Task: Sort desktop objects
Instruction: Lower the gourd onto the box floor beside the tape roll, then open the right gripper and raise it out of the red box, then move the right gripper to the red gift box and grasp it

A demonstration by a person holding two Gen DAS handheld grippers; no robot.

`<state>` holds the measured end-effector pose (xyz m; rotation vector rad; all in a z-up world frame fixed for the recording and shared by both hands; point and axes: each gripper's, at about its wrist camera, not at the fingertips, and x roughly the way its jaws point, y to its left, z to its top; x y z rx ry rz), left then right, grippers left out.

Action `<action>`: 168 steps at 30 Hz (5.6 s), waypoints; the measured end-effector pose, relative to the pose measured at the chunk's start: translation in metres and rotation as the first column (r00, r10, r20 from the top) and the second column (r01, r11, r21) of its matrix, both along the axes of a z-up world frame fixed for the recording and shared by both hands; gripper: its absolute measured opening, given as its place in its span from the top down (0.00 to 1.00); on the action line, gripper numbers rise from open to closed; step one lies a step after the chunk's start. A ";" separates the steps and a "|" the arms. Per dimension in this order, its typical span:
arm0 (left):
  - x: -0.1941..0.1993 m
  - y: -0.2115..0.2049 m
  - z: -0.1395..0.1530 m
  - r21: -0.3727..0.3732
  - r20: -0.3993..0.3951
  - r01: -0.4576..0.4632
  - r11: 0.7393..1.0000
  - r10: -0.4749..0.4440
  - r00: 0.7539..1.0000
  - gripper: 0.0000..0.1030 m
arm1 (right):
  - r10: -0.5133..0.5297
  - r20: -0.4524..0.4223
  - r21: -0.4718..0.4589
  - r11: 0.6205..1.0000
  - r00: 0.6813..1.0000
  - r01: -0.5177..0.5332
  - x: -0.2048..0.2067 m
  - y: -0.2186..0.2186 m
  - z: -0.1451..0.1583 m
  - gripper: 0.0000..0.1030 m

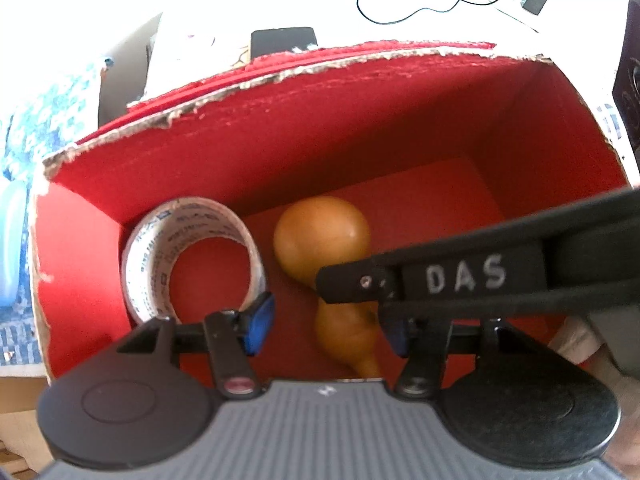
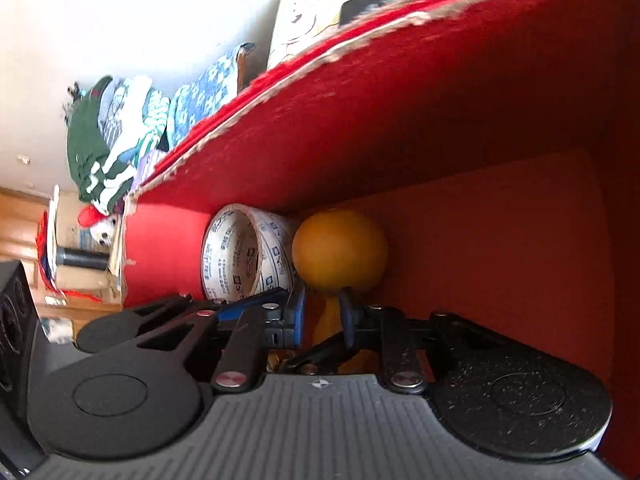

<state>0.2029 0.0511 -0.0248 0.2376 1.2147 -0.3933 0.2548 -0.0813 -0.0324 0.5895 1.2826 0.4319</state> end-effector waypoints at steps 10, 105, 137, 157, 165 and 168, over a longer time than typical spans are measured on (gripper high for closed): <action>-0.002 -0.001 0.004 0.015 0.001 -0.005 1.000 0.005 1.000 0.39 | -0.009 0.000 0.036 0.999 1.000 0.009 0.000 -0.001 0.000 0.76; -0.058 -0.007 0.054 0.156 0.312 -0.247 0.956 0.190 0.931 0.25 | 0.001 0.393 -0.194 0.978 0.920 0.081 -0.058 -0.006 0.059 0.61; -0.180 -0.050 0.081 -0.070 0.310 -0.295 0.953 0.302 0.901 0.01 | 0.057 0.563 -0.088 0.996 0.824 -0.009 -0.158 -0.100 0.087 0.60; -0.219 -0.117 -0.014 -0.140 0.047 -0.073 0.987 0.081 0.996 0.01 | 0.007 0.251 -0.081 0.997 0.968 0.013 -0.192 -0.174 0.000 0.51; -0.211 -0.128 -0.034 -0.136 0.005 -0.061 0.989 0.062 0.998 0.01 | 0.018 0.151 -0.032 0.999 0.988 -0.013 -0.190 -0.172 -0.020 0.51; -0.212 -0.140 -0.037 -0.126 0.009 -0.029 0.992 0.031 0.999 0.01 | 0.005 0.114 -0.002 1.000 0.994 -0.005 -0.188 -0.177 -0.027 0.51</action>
